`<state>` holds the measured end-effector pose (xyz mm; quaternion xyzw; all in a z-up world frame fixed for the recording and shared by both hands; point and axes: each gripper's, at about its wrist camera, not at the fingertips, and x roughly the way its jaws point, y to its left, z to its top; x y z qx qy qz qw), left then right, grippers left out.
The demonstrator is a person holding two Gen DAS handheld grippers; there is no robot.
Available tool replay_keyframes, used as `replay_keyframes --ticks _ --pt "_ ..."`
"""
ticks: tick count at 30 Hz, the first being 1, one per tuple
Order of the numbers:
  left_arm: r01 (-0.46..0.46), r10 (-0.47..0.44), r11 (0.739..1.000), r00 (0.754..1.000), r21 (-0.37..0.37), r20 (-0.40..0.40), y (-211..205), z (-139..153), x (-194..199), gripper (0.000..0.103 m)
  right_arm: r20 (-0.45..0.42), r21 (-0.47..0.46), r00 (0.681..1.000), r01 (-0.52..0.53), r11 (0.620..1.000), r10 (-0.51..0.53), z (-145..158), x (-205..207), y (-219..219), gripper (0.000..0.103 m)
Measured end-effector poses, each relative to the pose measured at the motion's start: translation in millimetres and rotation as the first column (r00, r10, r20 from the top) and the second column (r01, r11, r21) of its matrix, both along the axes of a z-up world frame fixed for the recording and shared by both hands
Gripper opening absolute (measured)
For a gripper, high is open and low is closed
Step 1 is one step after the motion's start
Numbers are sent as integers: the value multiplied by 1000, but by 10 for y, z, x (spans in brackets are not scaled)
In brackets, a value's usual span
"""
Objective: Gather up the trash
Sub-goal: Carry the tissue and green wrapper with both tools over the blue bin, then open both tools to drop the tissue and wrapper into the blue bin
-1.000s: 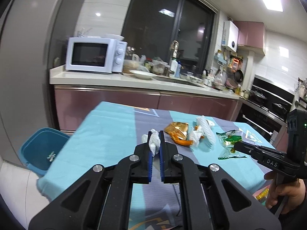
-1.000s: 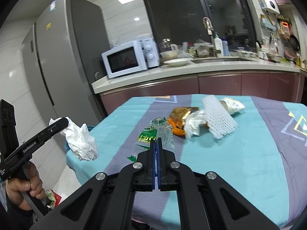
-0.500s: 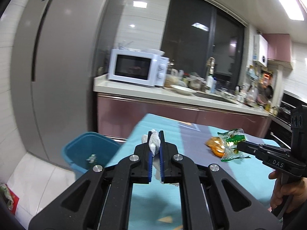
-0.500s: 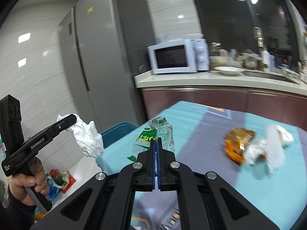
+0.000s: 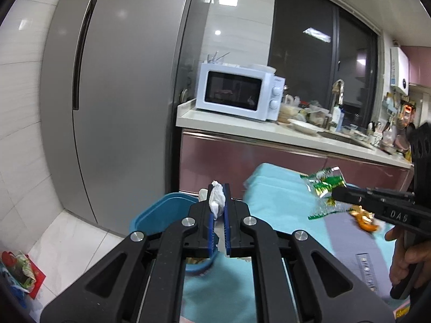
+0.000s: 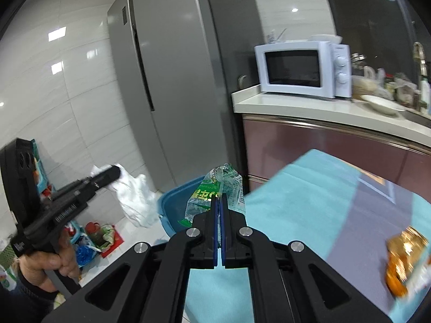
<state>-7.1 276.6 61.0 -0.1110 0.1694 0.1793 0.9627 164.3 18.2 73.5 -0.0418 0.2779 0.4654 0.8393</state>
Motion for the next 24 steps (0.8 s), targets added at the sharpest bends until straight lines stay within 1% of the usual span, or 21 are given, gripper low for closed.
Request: replay_keyframes --ticks 4,6,12,17,19,24 --pt "-24 24 1000 999 -8 -30 300 -122 262 6 -8 -29 998 -58 998 58 -16 154 380 0" --pt "-36 36 999 998 1 -48 399 -187 395 6 -27 -39 996 -89 995 88 -52 253 583 0" --pt "-56 54 998 990 -13 -128 760 -485 797 6 -110 -80 984 -148 986 138 -276 588 1090 0" --pt "-72 55 994 977 -76 -204 1068 -859 1140 6 -195 -144 969 -178 973 148 -607 879 1556 0" --pt "-67 38 990 973 -120 -229 1182 -1026 1296 6 -217 -178 964 -193 965 153 -734 930 1716 0" --pt "-81 36 986 957 -147 -286 1324 -1355 1525 6 -253 -254 955 -220 942 155 -964 975 1983 0"
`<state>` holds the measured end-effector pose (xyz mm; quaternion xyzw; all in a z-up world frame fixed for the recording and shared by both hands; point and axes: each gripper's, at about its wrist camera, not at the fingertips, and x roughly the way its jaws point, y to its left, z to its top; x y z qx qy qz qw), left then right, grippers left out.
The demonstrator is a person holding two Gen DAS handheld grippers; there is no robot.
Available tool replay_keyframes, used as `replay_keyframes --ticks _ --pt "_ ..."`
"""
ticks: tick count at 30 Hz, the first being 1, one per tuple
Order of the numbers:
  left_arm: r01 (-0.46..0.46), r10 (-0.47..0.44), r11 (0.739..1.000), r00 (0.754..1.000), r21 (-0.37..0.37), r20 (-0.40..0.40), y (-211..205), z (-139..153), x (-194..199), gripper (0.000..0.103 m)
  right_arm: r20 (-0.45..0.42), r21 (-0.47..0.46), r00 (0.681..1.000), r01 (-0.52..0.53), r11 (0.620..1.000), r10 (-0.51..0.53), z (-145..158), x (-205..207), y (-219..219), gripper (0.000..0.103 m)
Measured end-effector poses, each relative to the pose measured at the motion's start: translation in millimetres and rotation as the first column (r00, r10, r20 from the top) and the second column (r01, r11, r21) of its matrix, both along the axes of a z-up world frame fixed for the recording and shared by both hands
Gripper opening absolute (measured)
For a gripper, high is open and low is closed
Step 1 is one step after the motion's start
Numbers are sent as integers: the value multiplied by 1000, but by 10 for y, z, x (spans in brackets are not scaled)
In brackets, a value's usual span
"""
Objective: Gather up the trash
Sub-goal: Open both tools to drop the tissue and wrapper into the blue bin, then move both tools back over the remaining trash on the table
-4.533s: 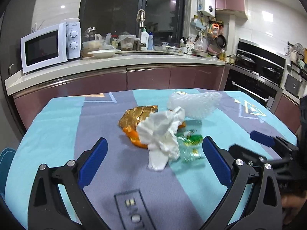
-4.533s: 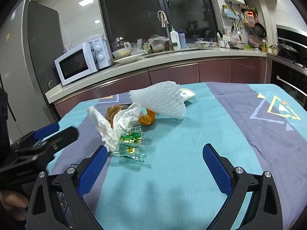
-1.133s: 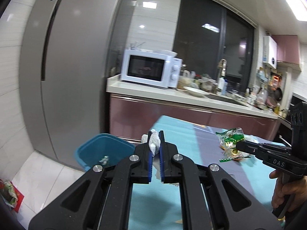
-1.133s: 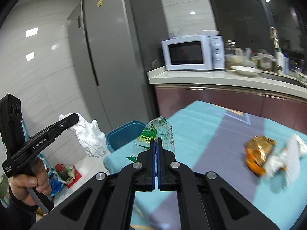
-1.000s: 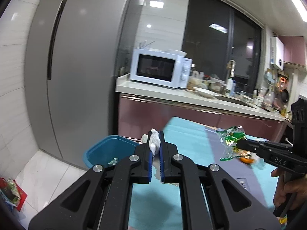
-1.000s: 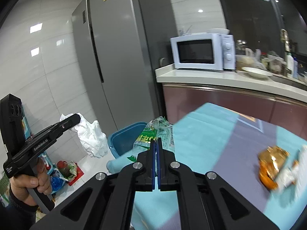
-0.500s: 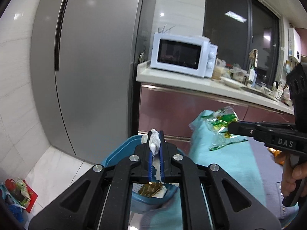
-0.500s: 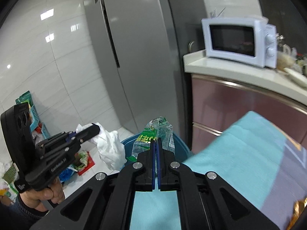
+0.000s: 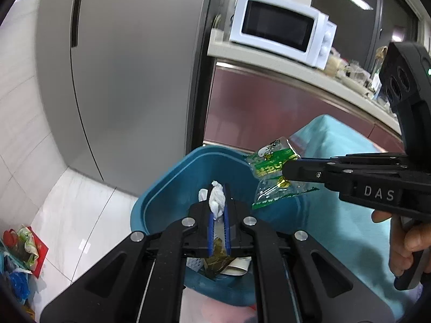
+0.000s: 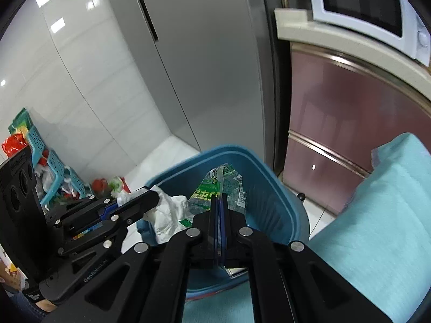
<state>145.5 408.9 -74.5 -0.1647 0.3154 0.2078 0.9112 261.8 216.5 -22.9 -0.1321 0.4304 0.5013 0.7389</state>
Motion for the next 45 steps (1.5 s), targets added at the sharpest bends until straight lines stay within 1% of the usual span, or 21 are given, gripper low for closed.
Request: replay_keyframes --ticks 7,9,11,13,14,15,16,17,18,19,21,23,27,28,29,33,35,37,40,43,45 --pt "-7 5 1000 998 -19 -65 114 -307 223 6 -11 -109 1000 -22 994 21 -235 47 230 1" --pt "-5 4 1000 997 -15 -72 108 -328 248 8 -11 -126 1000 -24 992 23 -271 42 249 1" --pt "-5 5 1000 997 -7 -78 57 -324 234 11 -15 -141 1000 -21 990 19 -305 41 273 5" --pt "-4 4 1000 997 0 -80 26 -308 235 32 -11 -150 1000 -16 989 14 -326 27 289 8" --pt "-10 11 1000 997 6 -77 13 -296 235 52 -7 -153 1000 -14 988 13 -330 25 291 10" --pt "-25 26 999 996 22 -80 -5 -279 205 68 -5 -153 1000 -6 988 5 -327 28 289 11" --pt "-26 28 999 997 29 -79 -15 -268 200 81 -6 -145 1000 5 989 -6 -311 37 267 21" --pt "-44 47 998 996 37 -75 -21 -247 180 90 -3 -136 1000 13 991 -14 -287 35 242 30" --pt "-52 55 998 996 41 -69 -18 -227 146 93 14 -129 1000 26 991 -24 -257 28 214 33" --pt "-55 58 998 996 43 -60 -21 -198 126 94 28 -125 999 35 992 -32 -228 26 187 38" --pt "-60 62 996 997 60 -40 -53 -106 76 97 41 -104 998 48 993 -44 -164 19 128 38" --pt "-75 76 993 997 90 -10 -100 21 10 97 59 -76 996 74 994 -70 -72 28 31 38" --pt "-110 103 986 993 122 62 -191 325 -201 97 108 -5 987 119 993 -118 163 -7 -214 39" --pt "-117 108 985 991 125 73 -207 381 -258 97 123 21 984 127 992 -128 254 -52 -315 44" --pt "-125 114 984 989 124 94 -241 457 -341 97 136 42 981 132 990 -137 316 -91 -397 54" --pt "-146 129 984 979 98 159 -384 674 -679 97 188 140 962 172 975 -197 574 -276 -861 70" --pt "-151 134 985 974 79 182 -480 752 -825 97 188 193 955 194 962 -230 668 -387 -1149 84" --pt "-145 132 988 967 43 218 -592 808 -986 97 190 234 943 226 946 -272 727 -512 -1450 88" --pt "-120 115 993 959 3 258 -780 863 -1157 97 196 276 925 267 923 -326 779 -681 -1884 90" --pt "-95 94 995 955 -10 281 -976 903 -1224 97 195 315 901 316 895 -387 811 -863 -2348 95" --pt "-68 70 998 953 -19 295 -1150 931 -1224 97 193 332 884 350 876 -427 794 -968 -2573 95"
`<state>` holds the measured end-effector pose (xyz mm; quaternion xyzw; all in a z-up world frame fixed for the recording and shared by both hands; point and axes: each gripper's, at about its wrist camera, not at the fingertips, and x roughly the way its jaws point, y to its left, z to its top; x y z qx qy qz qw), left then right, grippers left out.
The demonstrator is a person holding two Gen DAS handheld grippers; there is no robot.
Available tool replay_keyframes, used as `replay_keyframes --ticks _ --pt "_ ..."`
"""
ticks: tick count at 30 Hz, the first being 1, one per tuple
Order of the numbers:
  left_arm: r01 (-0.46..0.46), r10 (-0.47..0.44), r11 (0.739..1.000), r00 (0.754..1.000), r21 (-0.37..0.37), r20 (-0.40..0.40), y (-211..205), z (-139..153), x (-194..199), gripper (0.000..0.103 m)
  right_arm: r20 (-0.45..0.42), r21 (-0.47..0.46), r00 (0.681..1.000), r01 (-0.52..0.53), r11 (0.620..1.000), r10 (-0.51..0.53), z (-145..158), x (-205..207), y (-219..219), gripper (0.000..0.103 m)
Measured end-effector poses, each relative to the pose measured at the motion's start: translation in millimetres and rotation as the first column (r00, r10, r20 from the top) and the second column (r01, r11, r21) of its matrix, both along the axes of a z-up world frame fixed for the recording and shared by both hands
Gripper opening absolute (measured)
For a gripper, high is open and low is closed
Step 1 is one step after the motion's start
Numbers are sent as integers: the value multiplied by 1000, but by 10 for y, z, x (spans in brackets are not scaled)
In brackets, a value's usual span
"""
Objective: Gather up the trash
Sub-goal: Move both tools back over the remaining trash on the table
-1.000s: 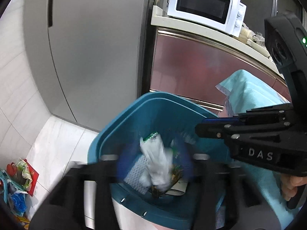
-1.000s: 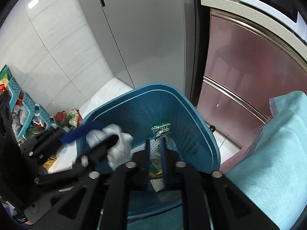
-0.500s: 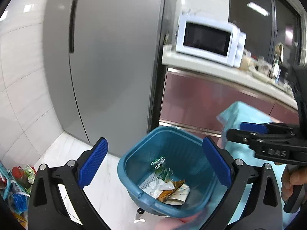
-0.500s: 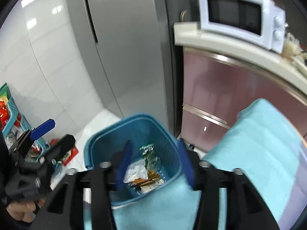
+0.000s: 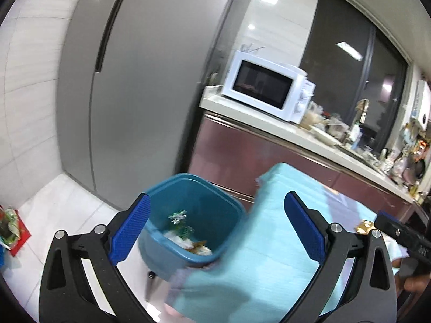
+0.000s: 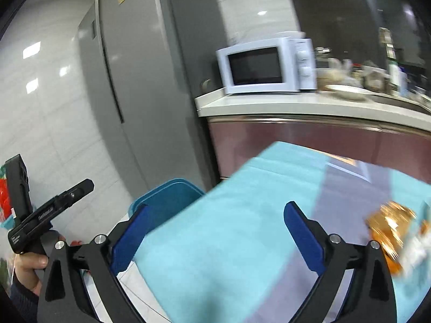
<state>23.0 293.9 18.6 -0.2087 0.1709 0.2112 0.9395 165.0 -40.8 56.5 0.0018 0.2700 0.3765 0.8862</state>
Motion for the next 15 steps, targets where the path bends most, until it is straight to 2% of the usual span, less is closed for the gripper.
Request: replay_keyframes --ticks 7,11,15 --pt "147 -146 987 989 59 -18 -787 81 128 97 24 38 992 125 991 -126 -174 -375 -835 96" --pt "240 -236 964 971 116 -47 -1365 60 225 97 56 26 978 201 979 -203 -256 -563 -1220 96" --pt "339 -332 932 941 129 -68 -1897 13 333 97 68 31 957 280 960 -281 -321 -669 -1583 96"
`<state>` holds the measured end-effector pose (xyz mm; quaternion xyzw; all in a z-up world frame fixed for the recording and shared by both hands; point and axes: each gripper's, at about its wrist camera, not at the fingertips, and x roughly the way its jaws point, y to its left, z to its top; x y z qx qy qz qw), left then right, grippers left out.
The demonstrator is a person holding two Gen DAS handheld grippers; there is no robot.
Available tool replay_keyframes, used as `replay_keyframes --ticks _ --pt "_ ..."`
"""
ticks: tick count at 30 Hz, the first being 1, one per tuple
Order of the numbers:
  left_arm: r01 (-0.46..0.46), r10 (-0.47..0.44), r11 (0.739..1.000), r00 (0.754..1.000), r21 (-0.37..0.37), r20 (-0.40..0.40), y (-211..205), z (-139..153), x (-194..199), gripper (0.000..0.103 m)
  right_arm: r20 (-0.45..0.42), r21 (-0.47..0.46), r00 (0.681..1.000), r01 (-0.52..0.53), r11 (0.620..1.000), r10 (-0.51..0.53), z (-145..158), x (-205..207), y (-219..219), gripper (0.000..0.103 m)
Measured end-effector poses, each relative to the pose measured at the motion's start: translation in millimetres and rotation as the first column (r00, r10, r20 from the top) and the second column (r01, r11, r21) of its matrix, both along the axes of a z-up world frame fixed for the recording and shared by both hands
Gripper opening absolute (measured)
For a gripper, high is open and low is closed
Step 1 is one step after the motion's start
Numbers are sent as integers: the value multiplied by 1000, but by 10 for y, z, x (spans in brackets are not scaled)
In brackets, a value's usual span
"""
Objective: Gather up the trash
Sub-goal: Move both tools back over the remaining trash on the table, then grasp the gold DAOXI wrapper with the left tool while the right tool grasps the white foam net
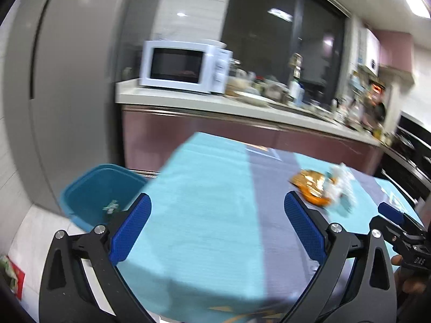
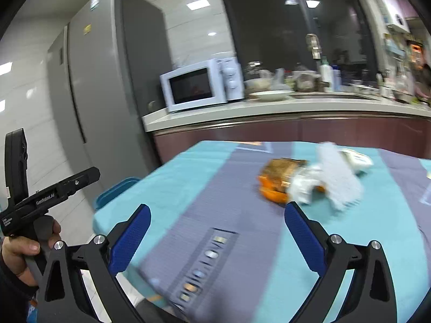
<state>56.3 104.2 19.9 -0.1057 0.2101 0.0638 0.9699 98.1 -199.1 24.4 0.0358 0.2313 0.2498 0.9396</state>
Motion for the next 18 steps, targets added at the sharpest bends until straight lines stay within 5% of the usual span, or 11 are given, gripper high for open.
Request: replay_keyframes --ticks 7,18 --pt "171 -170 985 985 20 -40 -760 -98 375 97 -15 -17 988 151 988 -151 -119 3 -560 96" --pt "330 -320 937 942 116 -97 -1313 -45 1532 97 -54 -78 958 279 957 -283 -148 510 -978 96"
